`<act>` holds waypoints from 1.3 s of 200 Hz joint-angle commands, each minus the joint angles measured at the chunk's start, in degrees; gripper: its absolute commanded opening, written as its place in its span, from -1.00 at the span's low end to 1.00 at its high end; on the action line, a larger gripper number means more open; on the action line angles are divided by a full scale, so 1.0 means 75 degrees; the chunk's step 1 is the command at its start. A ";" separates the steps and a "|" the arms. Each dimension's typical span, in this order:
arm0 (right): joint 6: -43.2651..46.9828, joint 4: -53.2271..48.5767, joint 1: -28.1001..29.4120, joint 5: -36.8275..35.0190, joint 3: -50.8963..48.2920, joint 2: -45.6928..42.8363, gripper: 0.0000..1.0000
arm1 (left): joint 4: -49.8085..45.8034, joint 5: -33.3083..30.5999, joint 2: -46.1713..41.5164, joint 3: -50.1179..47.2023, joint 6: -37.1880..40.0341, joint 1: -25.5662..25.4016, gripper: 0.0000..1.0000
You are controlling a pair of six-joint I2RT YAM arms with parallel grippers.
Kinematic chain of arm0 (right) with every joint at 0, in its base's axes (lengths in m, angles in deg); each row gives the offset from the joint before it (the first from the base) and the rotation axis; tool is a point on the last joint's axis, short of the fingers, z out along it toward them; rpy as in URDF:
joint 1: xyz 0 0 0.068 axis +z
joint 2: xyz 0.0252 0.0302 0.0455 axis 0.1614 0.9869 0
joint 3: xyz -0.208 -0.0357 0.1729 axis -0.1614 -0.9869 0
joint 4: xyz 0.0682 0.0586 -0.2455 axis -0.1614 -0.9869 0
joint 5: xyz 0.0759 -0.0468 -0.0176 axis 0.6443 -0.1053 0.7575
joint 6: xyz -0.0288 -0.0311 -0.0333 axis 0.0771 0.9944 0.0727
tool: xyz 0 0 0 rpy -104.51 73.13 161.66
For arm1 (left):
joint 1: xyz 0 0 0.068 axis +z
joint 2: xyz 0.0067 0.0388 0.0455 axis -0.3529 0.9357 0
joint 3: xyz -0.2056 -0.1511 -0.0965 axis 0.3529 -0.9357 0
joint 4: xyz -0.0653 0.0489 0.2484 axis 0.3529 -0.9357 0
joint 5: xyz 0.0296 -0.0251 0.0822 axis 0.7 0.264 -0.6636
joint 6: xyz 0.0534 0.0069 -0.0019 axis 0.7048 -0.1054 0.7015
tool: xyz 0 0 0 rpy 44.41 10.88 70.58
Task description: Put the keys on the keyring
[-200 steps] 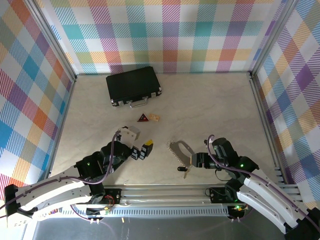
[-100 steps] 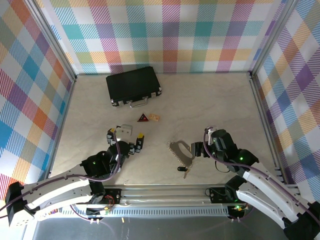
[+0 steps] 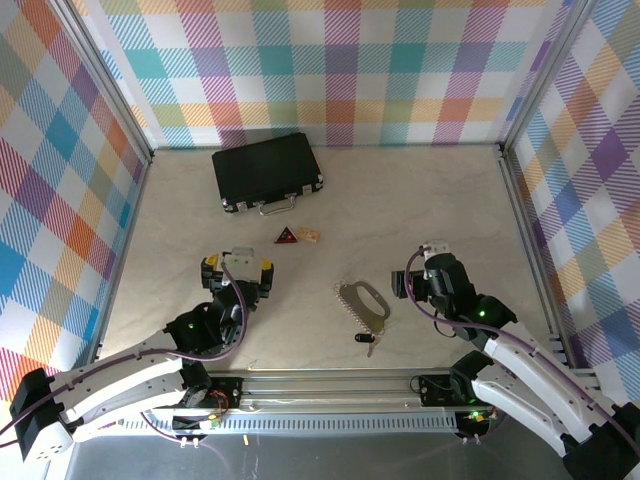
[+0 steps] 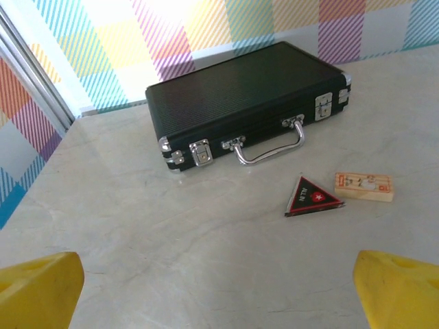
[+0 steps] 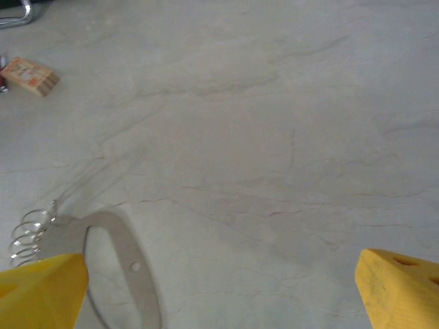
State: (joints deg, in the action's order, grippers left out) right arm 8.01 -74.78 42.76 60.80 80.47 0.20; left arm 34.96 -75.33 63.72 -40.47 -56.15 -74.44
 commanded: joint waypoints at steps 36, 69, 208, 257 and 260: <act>0.0446 0.0387 -0.0243 -0.1395 -0.0057 0.0045 0.98 | 0.0445 -0.0632 -0.0411 -0.0501 0.0466 0.0068 1.00; 0.0777 0.1191 -0.0337 -0.1722 -0.0757 -0.0399 0.98 | 0.0603 -0.0747 -0.0449 -0.0656 0.0588 0.0078 1.00; 0.2574 0.3320 -0.0993 -0.1658 -0.2503 -0.1564 0.98 | 0.2923 -0.1273 -0.0470 -0.2244 0.1824 0.0712 1.00; 0.2752 0.4479 -0.1560 -0.1265 -0.3002 -0.1139 0.98 | 0.3303 -0.0097 0.0014 -0.2222 0.1506 0.1657 1.00; 0.2769 0.4555 -0.1603 -0.1218 -0.3012 -0.1103 0.98 | 0.3334 -0.0051 0.0098 -0.2192 0.1472 0.1716 1.00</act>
State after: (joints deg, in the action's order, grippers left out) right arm 26.74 -48.59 32.53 49.74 58.04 -9.40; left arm 55.48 -80.73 61.79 -57.34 -43.53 -64.83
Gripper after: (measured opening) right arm 0.990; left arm 0.998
